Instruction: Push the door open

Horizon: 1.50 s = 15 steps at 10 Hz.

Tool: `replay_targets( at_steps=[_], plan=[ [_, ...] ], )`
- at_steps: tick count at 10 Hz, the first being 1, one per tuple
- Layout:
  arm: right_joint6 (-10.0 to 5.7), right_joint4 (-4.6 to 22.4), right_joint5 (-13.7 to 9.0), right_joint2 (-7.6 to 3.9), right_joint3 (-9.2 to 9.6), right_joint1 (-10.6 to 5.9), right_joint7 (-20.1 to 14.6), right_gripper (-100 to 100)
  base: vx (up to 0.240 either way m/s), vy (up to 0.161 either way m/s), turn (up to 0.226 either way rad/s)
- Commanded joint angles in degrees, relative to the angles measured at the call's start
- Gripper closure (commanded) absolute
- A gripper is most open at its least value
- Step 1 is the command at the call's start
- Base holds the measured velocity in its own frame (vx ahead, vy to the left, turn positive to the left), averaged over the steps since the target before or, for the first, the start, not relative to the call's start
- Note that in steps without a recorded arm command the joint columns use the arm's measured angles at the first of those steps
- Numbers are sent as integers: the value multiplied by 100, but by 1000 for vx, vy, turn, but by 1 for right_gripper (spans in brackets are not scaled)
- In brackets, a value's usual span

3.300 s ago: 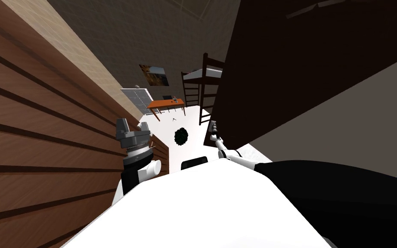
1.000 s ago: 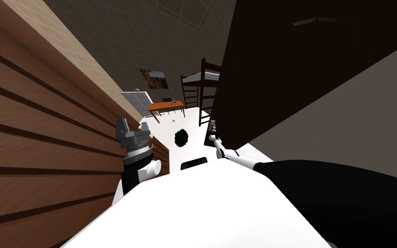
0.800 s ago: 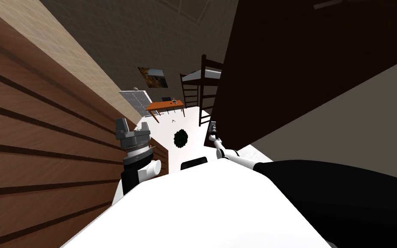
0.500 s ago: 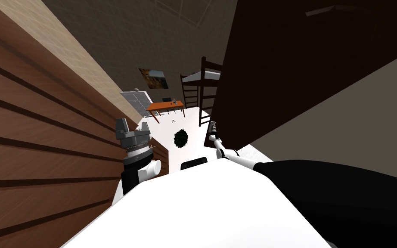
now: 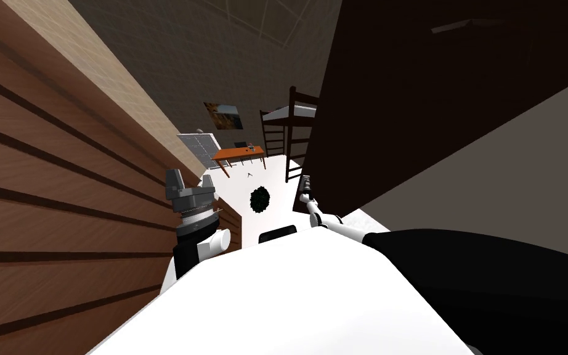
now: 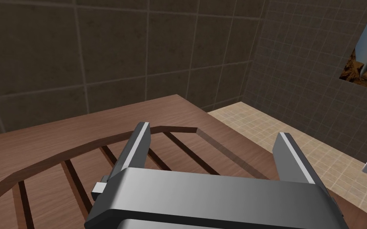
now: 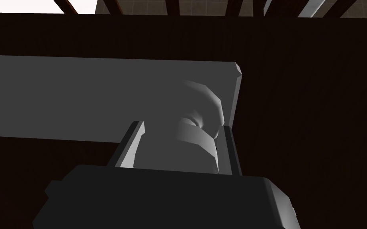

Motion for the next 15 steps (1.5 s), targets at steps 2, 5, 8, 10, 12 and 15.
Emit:
replay_targets(
  at_steps=[2,5,8,10,12,15],
  plan=[
    [-2,-37,-126,-62,-340,-94,248,100,165,-23,75],
    [-38,25,-258,-112,-689,-159,477,100,146,-16,64],
    [-71,80,-373,-156,-994,-216,677,100,118,-15,60],
    [-90,112,-441,-181,-1174,-249,796,100,124,-10,46],
    [-170,66,-490,-125,-1303,-252,928,100,45,-41,72],
    [-350,90,-579,-86,-1539,-323,1137,100,30,-104,129]
  ],
)
